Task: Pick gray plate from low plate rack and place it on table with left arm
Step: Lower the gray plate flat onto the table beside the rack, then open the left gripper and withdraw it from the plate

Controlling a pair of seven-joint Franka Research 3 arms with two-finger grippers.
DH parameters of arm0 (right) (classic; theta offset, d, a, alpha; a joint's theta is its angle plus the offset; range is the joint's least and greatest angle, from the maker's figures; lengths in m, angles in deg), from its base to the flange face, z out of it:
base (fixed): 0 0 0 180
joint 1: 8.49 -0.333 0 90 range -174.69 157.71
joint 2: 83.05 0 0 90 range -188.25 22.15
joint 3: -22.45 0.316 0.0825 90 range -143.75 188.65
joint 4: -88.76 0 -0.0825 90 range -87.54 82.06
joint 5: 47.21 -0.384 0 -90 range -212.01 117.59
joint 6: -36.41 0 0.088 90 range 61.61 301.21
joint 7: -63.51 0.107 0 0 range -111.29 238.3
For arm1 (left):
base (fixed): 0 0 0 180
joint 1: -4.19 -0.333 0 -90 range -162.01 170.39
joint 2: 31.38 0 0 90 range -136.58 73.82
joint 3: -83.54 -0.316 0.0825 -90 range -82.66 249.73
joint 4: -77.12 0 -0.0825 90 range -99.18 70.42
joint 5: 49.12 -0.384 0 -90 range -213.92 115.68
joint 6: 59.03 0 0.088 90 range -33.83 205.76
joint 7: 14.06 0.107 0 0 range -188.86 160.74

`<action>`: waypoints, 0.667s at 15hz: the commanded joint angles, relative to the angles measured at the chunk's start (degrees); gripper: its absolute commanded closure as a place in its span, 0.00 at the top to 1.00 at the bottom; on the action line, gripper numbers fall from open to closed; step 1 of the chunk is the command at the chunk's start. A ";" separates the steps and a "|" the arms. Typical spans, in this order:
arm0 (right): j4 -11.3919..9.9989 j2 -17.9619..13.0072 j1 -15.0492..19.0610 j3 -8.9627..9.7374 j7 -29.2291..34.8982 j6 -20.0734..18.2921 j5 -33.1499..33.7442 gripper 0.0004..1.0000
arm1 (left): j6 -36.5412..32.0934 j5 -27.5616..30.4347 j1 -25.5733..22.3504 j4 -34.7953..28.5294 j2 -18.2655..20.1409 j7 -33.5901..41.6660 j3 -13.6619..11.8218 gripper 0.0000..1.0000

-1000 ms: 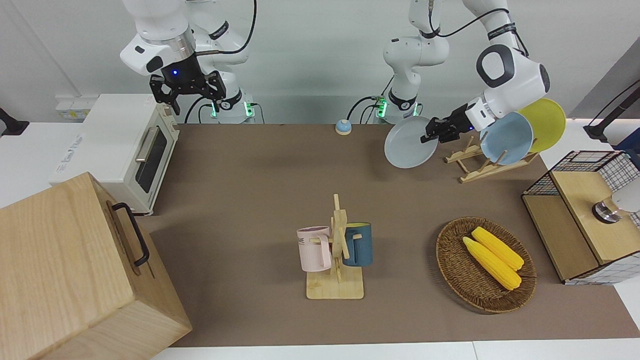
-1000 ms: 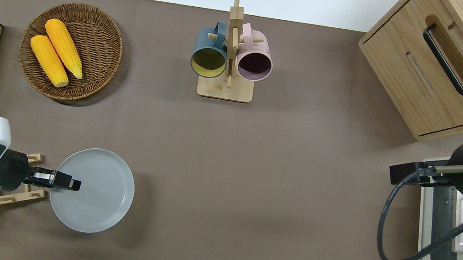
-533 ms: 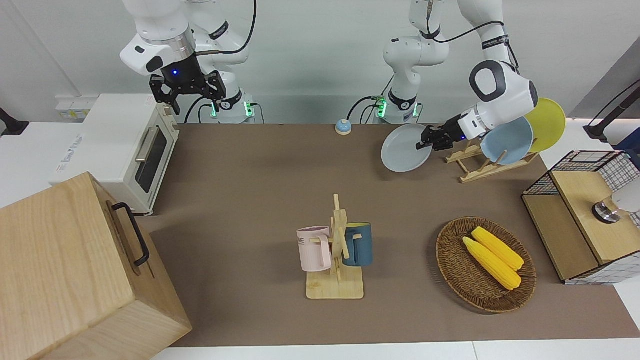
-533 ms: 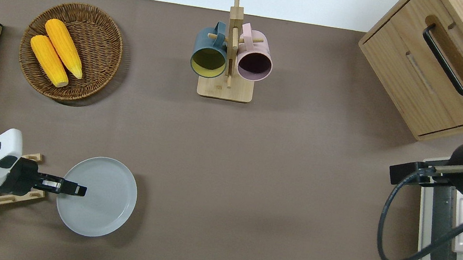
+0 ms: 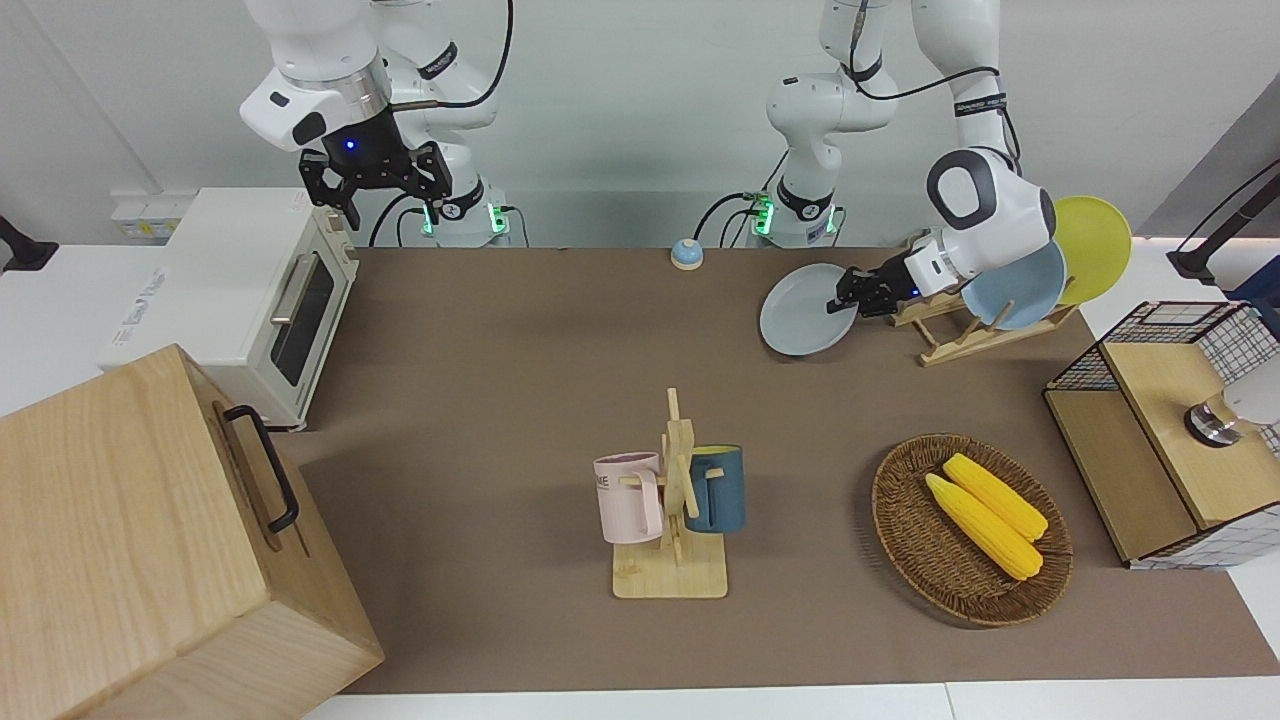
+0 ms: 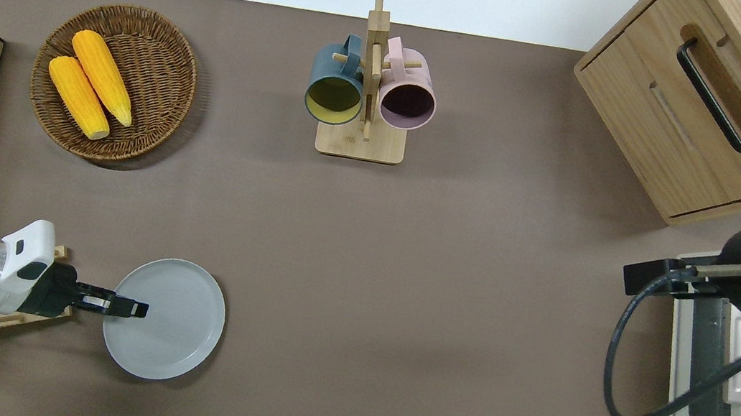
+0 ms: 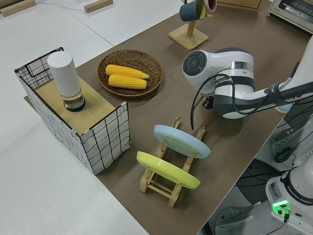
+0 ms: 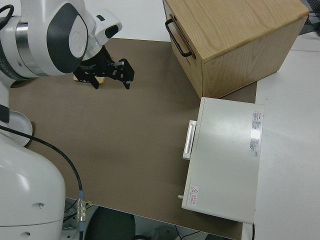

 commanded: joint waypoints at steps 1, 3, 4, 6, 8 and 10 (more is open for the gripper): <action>0.35 -0.14 0.56 0.33 -0.08 -0.83 -0.59 0.99 | 1.77 1.58 -0.08 -1.39 -0.66 3.30 -0.36 0.00; 0.35 -0.14 0.56 0.33 0.01 -0.83 -0.59 0.99 | 1.77 1.49 -0.08 -1.30 -0.66 3.39 -0.36 0.02; 0.35 -0.14 0.56 0.33 -0.08 -0.83 -0.59 0.99 | 2.21 1.49 0.18 -1.30 -0.66 3.30 -0.36 0.15; 0.35 -0.14 0.56 0.33 -0.08 -0.83 -0.59 0.99 | 2.56 1.23 0.62 -1.13 -0.57 3.21 -0.36 0.51; 0.35 -0.14 0.56 0.33 -0.08 -0.83 -0.59 0.99 | 2.48 0.79 0.62 -0.78 0.05 2.95 -0.36 0.71; 0.35 -0.14 0.56 0.33 -0.08 -0.83 -0.59 0.99 | 2.48 0.62 0.62 -0.34 0.14 2.51 -0.19 0.81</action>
